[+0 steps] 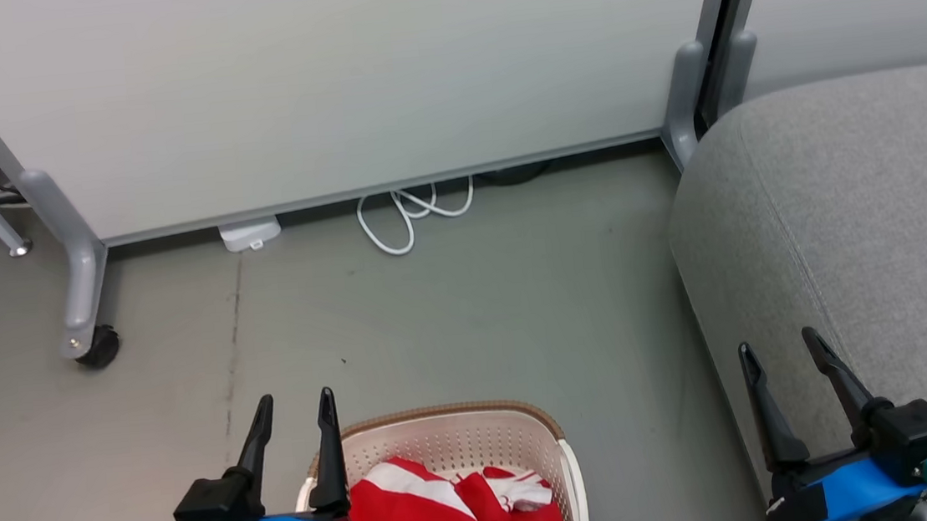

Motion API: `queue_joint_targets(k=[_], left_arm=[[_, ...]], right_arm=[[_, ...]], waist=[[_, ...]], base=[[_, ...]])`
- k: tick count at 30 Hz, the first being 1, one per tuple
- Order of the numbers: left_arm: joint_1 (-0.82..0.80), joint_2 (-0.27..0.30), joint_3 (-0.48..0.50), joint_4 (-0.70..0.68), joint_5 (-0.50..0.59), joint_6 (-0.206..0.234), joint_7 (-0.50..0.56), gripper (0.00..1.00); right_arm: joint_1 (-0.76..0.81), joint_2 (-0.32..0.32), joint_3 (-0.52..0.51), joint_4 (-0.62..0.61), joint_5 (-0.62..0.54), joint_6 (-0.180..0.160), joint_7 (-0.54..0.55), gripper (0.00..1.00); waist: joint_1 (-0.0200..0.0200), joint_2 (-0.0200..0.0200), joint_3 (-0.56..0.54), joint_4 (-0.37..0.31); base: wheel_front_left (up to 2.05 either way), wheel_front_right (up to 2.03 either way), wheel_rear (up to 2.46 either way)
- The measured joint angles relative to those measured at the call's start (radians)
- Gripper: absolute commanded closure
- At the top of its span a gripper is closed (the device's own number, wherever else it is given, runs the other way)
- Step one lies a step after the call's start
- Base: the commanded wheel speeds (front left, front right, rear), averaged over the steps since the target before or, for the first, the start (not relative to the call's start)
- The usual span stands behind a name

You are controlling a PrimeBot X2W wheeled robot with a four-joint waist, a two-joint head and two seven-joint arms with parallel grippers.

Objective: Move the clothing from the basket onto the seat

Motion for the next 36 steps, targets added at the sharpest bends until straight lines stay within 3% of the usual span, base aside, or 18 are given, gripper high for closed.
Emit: queue_joint_targets(k=[26, 36], left_arm=[[-0.191, 0.022, -0.132, 0.392, 0.178, -0.033, 0.0, 0.0], [-0.333, 0.059, -0.203, 0.518, 0.25, -0.044, 0.0, 0.0]], right_arm=[[-0.153, -0.001, 0.032, -0.064, 0.003, 0.001, -0.005, 0.0], [-0.215, -0.001, 0.044, -0.084, 0.046, 0.001, -0.013, 0.0]], waist=[[0.0002, 0.0, 0.385, -0.081], [0.0002, 0.0, 0.571, -0.131]], base=[[0.0, 0.0, 0.0], [0.0, 0.0, 0.0]])
